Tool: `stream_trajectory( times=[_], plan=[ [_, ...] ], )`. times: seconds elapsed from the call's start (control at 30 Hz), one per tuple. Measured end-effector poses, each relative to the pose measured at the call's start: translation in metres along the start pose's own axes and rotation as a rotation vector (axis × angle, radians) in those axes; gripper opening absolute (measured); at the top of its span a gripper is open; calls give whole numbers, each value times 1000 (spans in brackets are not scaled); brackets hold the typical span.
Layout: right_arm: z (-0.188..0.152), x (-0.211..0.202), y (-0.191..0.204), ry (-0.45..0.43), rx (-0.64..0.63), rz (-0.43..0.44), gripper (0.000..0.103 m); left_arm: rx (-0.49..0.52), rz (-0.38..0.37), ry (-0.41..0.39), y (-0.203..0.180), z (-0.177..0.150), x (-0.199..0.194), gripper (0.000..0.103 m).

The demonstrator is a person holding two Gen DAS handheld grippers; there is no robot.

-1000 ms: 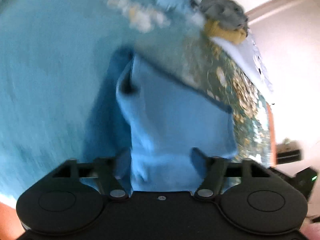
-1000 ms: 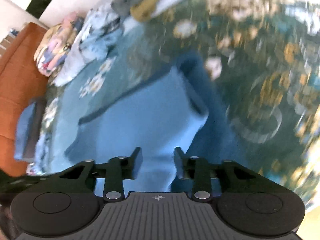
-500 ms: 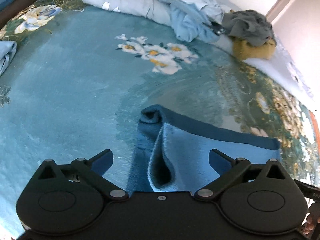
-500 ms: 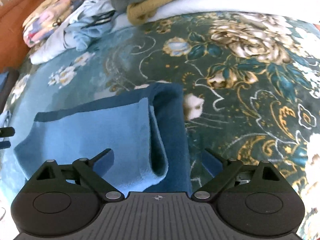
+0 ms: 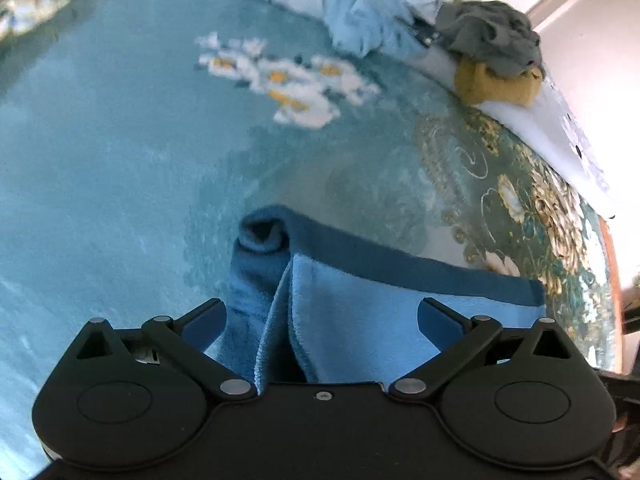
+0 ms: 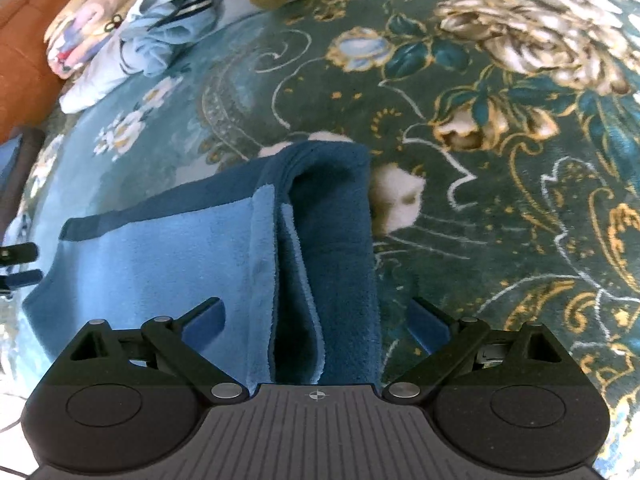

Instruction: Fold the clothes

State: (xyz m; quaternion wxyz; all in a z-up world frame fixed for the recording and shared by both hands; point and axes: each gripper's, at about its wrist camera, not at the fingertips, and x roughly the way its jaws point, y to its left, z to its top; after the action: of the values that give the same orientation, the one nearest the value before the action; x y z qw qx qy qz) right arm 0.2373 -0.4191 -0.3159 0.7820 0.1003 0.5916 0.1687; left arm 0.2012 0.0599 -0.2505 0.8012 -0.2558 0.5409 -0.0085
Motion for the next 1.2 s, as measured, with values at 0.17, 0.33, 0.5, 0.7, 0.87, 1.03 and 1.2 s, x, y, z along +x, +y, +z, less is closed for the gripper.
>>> stream_trajectory(
  times=[0.17,0.33,0.5,0.7,0.87,1.03,1.2],
  plan=[
    [3,5,-14,34,55,62,92,2,28,52,11,4,13,101],
    [6,7,-26,46,126,126,93,-30,-1,114,20,3,27,101],
    [9,9,-34,78,139,194,92,-35,-62,199,28,-4,42,101],
    [13,12,-50,108,181,276,89,-35,-123,241,42,-5,49,100],
    [18,24,-63,130,246,387,75,-6,-188,277,49,-1,52,99],
    [27,36,-67,192,235,471,74,-60,-252,286,63,2,50,85],
    [28,39,-66,207,253,472,72,-25,-209,278,56,1,49,84]
  ],
)
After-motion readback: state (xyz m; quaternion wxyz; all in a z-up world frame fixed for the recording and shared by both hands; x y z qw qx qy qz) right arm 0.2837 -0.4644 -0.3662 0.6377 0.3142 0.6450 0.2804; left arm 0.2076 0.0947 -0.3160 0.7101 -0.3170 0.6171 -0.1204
